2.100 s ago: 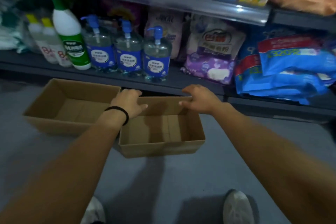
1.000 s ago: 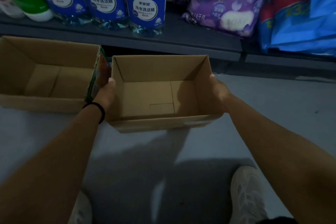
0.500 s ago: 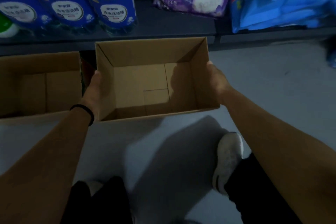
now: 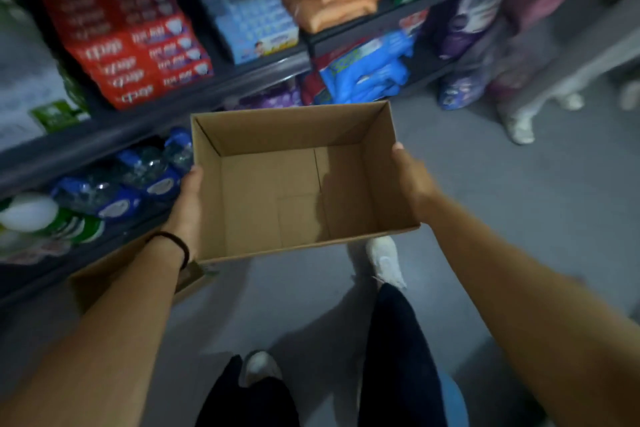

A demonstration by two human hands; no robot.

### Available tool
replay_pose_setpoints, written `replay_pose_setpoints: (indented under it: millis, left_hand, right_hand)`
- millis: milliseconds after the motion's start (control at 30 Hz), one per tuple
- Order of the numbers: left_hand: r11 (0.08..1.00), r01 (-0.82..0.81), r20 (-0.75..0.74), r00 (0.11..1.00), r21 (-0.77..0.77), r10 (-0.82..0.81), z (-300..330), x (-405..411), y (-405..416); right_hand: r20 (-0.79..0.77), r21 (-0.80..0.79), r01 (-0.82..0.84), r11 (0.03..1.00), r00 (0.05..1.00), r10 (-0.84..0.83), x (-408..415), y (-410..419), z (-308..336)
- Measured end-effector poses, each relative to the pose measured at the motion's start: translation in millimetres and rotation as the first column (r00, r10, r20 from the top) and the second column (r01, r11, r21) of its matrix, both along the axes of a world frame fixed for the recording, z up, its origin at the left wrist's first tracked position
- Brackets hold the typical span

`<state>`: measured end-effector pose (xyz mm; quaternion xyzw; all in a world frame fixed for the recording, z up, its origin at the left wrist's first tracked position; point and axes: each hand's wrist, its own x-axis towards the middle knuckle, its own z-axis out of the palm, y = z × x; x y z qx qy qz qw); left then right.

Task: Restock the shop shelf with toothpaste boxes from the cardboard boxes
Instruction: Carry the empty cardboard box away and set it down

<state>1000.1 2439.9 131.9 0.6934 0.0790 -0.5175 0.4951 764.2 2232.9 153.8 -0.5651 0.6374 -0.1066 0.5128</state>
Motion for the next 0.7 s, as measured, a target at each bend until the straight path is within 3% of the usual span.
replay_pose_setpoints:
  millis: [133,233,367,567,700]
  left_hand:
    - [0.983,0.148,0.071,0.987,-0.106,-0.141,104.4,-18.0,-24.7]
    - [0.952,0.253,0.197,0.956,-0.17,-0.218,147.2,-26.9,-55.4]
    - [0.89,0.384,0.221,0.916,-0.244,-0.335,235.1,-81.2,-94.9]
    - [0.788,0.528,0.237,0.849,-0.317,-0.473,322.2,-167.0,-142.8]
    - [0.715,0.625,0.383,0.772,-0.312,-0.507,367.0,-231.4,-185.6]
  right_hand:
    - [0.074,0.0,0.165,0.986,0.983,-0.165,-59.1,21.5,107.2]
    - [0.083,-0.008,0.258,0.966,0.963,-0.256,-106.6,26.3,177.4]
    - [0.147,-0.027,0.372,0.928,0.919,-0.365,-163.7,27.4,253.7]
    - [0.193,-0.054,0.517,0.854,0.845,-0.499,-248.3,20.3,314.9]
    - [0.225,-0.037,0.629,0.776,0.762,-0.607,-308.0,6.1,329.9]
